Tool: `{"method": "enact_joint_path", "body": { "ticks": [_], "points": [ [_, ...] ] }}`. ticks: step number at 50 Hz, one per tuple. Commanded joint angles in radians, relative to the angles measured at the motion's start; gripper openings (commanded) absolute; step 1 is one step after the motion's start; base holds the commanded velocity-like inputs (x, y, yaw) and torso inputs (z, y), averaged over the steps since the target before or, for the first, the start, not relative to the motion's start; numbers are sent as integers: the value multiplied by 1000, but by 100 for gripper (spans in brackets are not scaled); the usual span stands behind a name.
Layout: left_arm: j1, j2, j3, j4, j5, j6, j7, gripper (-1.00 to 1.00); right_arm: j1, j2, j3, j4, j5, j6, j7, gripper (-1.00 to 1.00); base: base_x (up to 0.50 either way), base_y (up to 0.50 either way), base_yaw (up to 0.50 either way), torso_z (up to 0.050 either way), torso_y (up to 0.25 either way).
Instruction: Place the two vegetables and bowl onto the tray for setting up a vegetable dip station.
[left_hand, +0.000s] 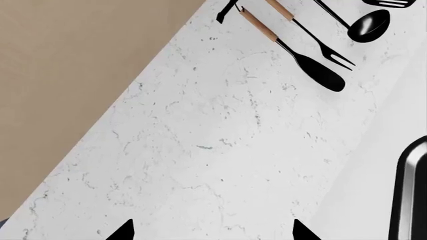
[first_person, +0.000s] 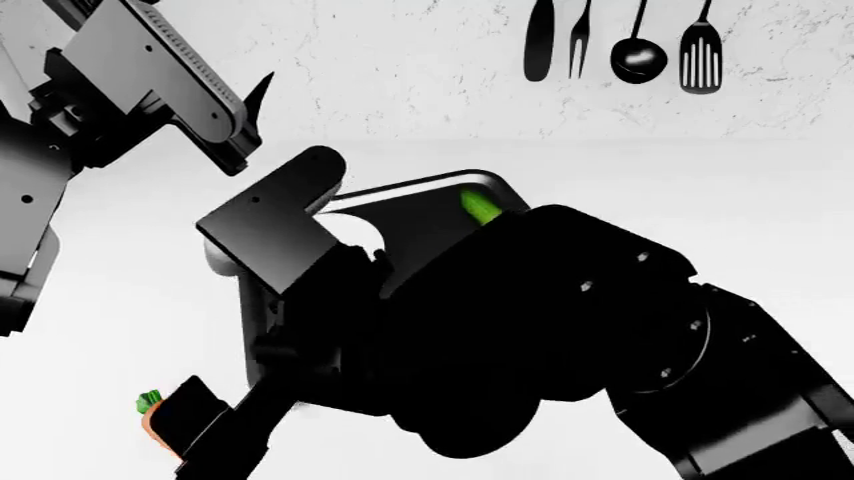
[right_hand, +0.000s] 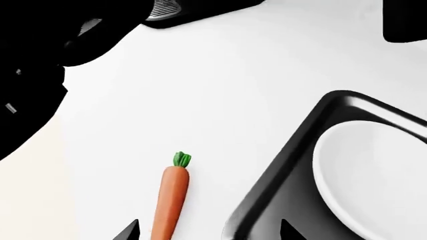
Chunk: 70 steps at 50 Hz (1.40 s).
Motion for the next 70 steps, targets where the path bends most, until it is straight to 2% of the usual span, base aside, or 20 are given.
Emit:
{"method": "enact_joint_path", "body": {
  "ticks": [1,22,33,42,63,70],
  "points": [
    [2,2,2,-5,0,5,-1,100,-22,-49,6,9,-23,-62,3,100,0,0,0,0,0],
    [5,1,-2,-9,-3,12,-6,100,-131,-55,-82,73,-222,-119,-111,100,0,0,0,0,0],
    [10,-2,-1,-8,-4,12,-7,100,-156,-70,-93,47,-212,-153,-100,100,0,0,0,0,0],
    [8,1,0,-4,-5,9,-8,100,-135,-92,-97,-30,-130,-168,-47,100,0,0,0,0,0],
    [5,6,7,-18,-1,13,-10,100,-225,-93,-186,53,-260,-249,-158,100,0,0,0,0,0],
    [-4,10,12,-22,2,14,-6,100,-232,-112,-208,25,-239,-265,-148,100,0,0,0,0,0]
  ]
}}
